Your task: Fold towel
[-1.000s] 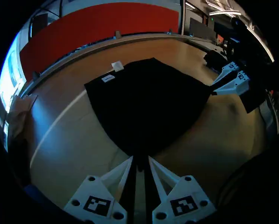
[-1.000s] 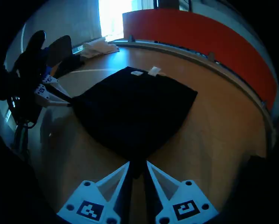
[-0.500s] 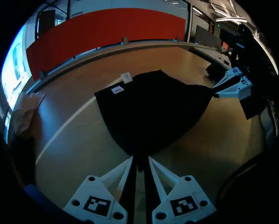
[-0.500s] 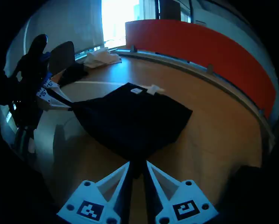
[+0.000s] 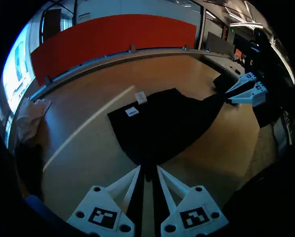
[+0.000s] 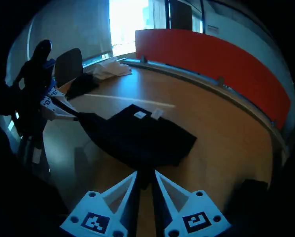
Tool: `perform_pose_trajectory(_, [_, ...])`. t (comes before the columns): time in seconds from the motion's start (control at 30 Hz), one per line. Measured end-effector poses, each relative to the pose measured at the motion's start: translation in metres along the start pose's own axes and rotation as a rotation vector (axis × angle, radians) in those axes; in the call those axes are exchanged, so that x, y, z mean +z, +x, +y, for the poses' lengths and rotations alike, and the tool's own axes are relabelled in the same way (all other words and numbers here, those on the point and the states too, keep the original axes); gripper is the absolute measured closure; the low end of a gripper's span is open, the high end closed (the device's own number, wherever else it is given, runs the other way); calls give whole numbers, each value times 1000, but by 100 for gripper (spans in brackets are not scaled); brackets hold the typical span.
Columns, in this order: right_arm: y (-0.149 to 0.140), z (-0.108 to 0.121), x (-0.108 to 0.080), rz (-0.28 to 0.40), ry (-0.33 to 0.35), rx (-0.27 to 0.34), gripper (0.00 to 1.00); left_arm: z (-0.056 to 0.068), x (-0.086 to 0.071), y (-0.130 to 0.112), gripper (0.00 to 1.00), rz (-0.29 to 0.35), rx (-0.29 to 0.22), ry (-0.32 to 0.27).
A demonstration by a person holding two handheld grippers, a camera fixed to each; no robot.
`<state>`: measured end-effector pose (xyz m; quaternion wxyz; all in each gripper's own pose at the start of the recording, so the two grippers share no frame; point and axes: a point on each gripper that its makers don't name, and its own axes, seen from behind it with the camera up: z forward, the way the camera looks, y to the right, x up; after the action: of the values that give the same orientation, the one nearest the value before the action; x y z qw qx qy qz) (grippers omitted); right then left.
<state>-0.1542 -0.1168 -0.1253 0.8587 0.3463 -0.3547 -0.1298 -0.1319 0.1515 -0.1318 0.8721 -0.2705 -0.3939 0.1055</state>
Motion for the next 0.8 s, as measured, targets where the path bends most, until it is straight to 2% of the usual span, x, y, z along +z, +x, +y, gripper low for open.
perform_pose_trajectory(0.47, [12, -10, -27, -13, 21, -8, 83, 9, -37, 18, 87, 0, 2, -17])
perform_pose_trajectory(0.8, [13, -18, -41, -19, 36, -7, 83, 15, -54, 21, 87, 5, 2, -28])
